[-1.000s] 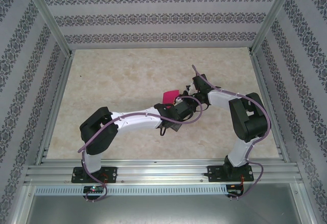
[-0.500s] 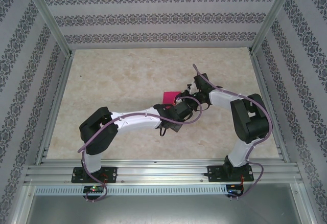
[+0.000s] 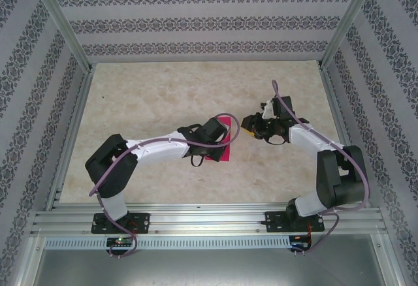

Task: Fold a paper plane with a square sheet of paper (fold left side to right side)
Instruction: Fold the triangle a second time at the center of the table.

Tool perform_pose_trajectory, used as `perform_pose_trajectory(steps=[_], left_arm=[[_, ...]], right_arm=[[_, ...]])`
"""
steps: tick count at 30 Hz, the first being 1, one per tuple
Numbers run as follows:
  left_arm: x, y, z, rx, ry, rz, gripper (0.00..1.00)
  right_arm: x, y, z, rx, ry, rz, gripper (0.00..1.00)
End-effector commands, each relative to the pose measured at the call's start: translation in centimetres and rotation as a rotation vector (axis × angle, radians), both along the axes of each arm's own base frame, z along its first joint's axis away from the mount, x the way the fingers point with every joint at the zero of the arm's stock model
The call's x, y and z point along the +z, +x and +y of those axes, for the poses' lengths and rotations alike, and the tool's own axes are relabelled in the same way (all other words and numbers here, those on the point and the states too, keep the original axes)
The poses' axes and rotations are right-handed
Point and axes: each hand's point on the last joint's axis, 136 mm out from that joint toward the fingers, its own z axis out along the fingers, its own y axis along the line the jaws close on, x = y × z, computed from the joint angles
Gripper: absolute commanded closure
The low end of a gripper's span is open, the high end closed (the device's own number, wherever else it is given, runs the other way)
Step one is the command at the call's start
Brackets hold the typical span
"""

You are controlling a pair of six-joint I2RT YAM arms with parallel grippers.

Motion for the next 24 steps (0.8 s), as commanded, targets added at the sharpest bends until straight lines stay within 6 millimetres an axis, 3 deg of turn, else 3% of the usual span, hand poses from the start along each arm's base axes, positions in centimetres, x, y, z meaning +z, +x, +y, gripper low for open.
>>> perform_pose_trajectory(steps=[1, 5, 7, 15, 24], left_arm=[[1.8, 0.6, -0.7, -0.021, -0.123, 0.011, 0.99], [1.7, 1.1, 0.1, -0.007, -0.15, 0.034, 0.98], [1.6, 1.4, 0.5, -0.006, -0.157, 0.043, 0.98], [0.5, 2.1, 2.3, 0.027, -0.137, 0.066, 0.95], [0.0, 3.1, 3.2, 0.034, -0.085, 0.056, 0.94]], right_arm=[[-0.2, -1.5, 1.6, 0.066, 0.031, -0.025, 0.75], [-2.1, -3.3, 3.3, 0.111, 0.013, 0.024, 0.87], [-3.0, -3.9, 4.1, 0.132, 0.003, 0.041, 0.89], [-6.0, -5.0, 6.1, 0.191, -0.055, 0.106, 0.9], [-8.1, -5.7, 5.6, 0.207, -0.144, 0.174, 0.9]])
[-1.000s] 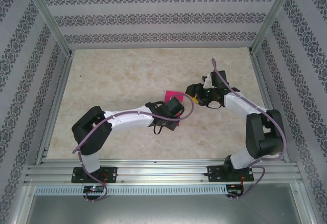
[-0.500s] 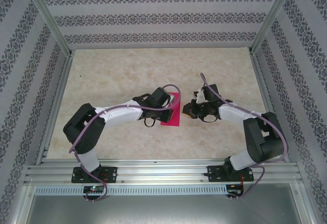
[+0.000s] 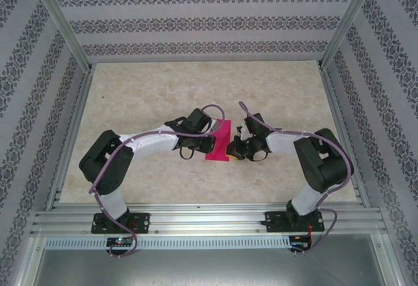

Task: Fold a paper plane with a square sheet of paper (fold left side to right side)
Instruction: Fold the triangle a second time at the center of the table.

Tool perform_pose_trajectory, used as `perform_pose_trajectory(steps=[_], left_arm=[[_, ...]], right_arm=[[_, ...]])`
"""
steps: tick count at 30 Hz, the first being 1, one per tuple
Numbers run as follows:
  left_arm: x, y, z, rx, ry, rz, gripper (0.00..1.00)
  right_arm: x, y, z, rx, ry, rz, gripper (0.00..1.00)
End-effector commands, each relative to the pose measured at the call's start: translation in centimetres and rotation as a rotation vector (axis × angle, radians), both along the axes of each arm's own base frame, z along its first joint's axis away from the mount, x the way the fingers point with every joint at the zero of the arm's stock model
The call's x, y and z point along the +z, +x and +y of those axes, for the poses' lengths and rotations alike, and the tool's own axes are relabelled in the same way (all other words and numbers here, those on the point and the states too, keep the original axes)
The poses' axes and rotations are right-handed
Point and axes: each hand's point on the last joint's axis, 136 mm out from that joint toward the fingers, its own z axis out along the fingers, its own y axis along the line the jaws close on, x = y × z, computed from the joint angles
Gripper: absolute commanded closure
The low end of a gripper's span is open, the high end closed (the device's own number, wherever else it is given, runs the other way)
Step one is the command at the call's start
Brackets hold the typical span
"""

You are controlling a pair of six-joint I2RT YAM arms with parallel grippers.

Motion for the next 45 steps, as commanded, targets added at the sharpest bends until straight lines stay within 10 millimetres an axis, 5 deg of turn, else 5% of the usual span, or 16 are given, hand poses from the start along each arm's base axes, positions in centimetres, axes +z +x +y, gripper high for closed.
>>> perform_pose_trajectory(steps=[1, 14, 45], left_arm=[[0.6, 1.1, 0.4, -0.01, 0.015, -0.037, 0.94], [-0.4, 2.5, 0.7, -0.035, 0.09, -0.044, 0.91], [-2.2, 4.5, 1.2, -0.047, 0.172, -0.048, 0.87]], right_arm=[[-0.3, 0.3, -0.4, 0.011, -0.062, -0.008, 0.9], [-2.2, -0.9, -1.3, 0.048, -0.148, 0.058, 0.89], [-2.5, -1.6, -1.0, 0.092, -0.171, 0.068, 0.87]])
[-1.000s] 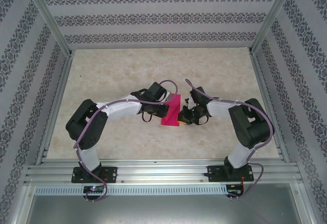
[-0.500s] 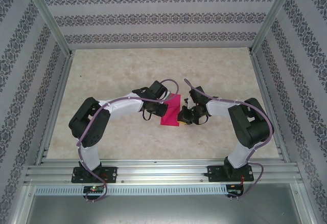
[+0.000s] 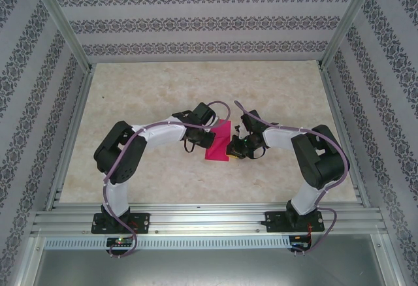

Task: Fold a paper plane with a square sheet of paper (fold left side to right side)
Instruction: Fold the triangle a second time at the center of the table.

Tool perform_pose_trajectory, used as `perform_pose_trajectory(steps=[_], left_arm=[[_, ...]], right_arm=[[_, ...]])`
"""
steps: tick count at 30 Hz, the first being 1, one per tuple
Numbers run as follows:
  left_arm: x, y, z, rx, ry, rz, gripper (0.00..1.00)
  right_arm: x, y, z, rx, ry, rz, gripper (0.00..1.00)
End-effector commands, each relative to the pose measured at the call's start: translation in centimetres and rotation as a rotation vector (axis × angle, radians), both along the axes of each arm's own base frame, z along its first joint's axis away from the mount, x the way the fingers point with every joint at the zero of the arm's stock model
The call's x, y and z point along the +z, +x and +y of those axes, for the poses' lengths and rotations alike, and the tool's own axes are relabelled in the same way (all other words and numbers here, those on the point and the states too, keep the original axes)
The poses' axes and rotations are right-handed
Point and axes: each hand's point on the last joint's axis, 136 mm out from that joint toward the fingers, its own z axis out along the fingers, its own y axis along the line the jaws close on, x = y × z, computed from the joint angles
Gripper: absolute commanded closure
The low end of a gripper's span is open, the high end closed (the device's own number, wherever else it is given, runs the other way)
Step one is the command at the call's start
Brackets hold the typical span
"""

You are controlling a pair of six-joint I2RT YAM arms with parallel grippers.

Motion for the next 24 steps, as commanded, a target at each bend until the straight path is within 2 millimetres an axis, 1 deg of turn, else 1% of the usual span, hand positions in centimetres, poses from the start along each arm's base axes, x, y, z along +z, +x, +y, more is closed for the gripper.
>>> perform_pose_trajectory(steps=[1, 11, 24], left_arm=[[0.3, 1.1, 0.1, -0.006, 0.012, -0.025, 0.87], [-0.1, 1.4, -0.1, -0.006, 0.009, -0.02, 0.87], [-1.1, 1.6, 0.2, 0.006, 0.034, -0.009, 0.87]], right_arm=[[-1.8, -1.5, -0.6, 0.029, -0.073, 0.048, 0.87], [-1.9, -1.7, -0.8, 0.032, -0.082, 0.056, 0.87], [-2.0, -1.8, -0.7, 0.035, -0.083, 0.057, 0.87]])
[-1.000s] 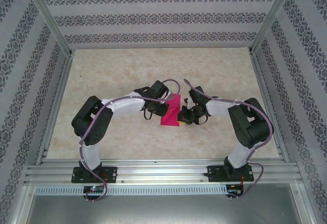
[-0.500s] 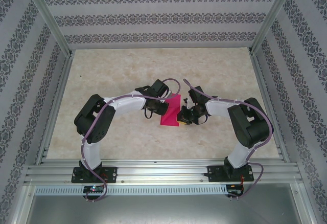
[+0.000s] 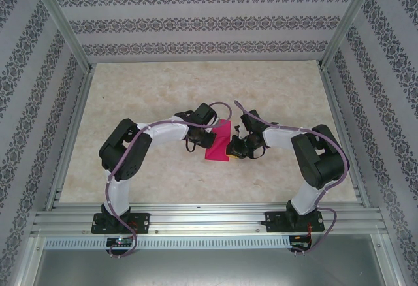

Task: Fold a paper plane with a square sheet of paper (fold left side to right side)
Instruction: Fold the triangle a second time at the center of the table.

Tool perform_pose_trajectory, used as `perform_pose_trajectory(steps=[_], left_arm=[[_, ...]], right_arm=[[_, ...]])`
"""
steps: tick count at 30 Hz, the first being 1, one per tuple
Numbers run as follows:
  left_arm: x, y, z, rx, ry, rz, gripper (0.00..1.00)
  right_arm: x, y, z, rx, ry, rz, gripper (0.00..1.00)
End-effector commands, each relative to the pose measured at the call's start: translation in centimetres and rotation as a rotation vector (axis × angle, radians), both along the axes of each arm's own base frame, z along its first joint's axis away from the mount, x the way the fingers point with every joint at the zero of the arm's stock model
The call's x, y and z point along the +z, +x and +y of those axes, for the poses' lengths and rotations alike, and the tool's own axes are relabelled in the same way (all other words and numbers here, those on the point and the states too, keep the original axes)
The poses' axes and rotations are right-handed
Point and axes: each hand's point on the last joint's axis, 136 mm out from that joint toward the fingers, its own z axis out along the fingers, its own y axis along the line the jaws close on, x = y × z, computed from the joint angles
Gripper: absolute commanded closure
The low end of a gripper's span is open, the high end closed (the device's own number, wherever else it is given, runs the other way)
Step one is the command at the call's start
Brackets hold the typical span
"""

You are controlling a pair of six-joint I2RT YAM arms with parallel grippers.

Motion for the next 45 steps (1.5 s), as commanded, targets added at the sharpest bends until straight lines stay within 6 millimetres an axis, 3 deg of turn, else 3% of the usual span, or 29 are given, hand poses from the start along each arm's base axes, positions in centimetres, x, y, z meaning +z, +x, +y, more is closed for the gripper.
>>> perform_pose_trajectory(steps=[1, 22, 34, 39, 45], left_arm=[[0.2, 1.2, 0.3, 0.004, 0.016, -0.026, 0.87], [-0.9, 1.3, 0.5, 0.015, 0.029, -0.011, 0.87], [-1.8, 0.4, 1.0, 0.024, 0.035, 0.013, 0.87], [-1.8, 0.4, 0.9, 0.027, 0.029, 0.013, 0.87], [-1.8, 0.4, 0.9, 0.028, 0.026, 0.012, 0.87]], right_arm=[[-2.1, -1.9, -0.8, 0.031, -0.082, 0.059, 0.87], [-1.9, -1.7, -0.6, 0.04, -0.076, 0.054, 0.86], [5.1, 2.5, 1.2, -0.042, 0.151, -0.138, 0.83], [6.0, 4.8, 2.5, -0.123, 0.233, -0.161, 0.85], [5.2, 6.0, 3.4, -0.126, 0.21, -0.156, 0.86]])
